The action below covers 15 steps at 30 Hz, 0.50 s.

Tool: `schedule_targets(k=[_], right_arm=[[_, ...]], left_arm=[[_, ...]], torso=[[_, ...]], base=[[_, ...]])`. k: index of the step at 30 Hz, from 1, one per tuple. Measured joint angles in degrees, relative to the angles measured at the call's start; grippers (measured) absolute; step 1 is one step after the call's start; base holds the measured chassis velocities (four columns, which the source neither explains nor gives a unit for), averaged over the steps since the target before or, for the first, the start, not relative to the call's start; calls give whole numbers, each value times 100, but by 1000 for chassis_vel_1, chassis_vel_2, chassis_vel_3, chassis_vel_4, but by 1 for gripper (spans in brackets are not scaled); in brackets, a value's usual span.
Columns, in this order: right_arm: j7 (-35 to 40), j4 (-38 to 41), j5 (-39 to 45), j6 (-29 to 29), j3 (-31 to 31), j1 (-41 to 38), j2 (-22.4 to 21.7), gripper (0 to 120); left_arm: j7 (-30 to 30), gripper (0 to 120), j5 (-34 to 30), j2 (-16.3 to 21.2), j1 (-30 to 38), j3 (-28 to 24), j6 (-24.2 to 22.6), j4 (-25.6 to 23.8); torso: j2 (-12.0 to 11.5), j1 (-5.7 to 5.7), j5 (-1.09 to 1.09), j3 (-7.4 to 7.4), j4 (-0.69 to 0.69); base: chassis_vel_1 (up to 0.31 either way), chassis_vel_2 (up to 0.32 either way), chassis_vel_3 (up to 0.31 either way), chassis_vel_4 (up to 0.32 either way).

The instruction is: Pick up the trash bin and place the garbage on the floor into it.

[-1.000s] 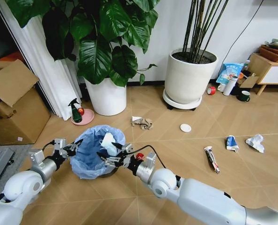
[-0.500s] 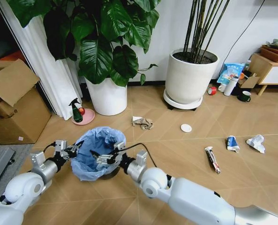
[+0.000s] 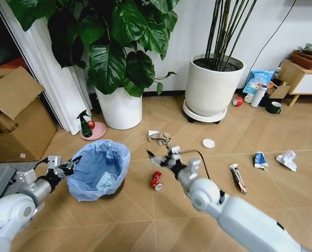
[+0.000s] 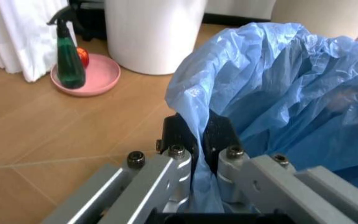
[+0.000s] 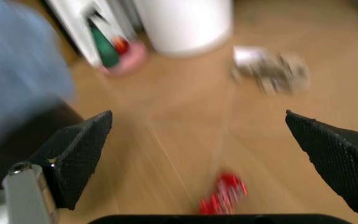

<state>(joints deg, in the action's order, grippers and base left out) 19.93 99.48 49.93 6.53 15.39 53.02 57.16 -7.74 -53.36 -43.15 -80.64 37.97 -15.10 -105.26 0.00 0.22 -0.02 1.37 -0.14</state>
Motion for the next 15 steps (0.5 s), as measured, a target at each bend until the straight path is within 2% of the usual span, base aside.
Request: schedule_targets(k=[6, 15], right_arm=[[257, -528, 69, 256, 18, 225, 270, 100], [72, -1188, 551, 300, 130, -46, 399, 100]], left_arm=[[10, 0, -10, 7, -36, 9, -10, -99], [11, 0, 15, -5, -70, -11, -15, -130]], torso=[[0, 0, -2, 0, 2], [0, 0, -2, 1, 1]], base=[[0, 0, 0, 0], [0, 0, 0, 0]])
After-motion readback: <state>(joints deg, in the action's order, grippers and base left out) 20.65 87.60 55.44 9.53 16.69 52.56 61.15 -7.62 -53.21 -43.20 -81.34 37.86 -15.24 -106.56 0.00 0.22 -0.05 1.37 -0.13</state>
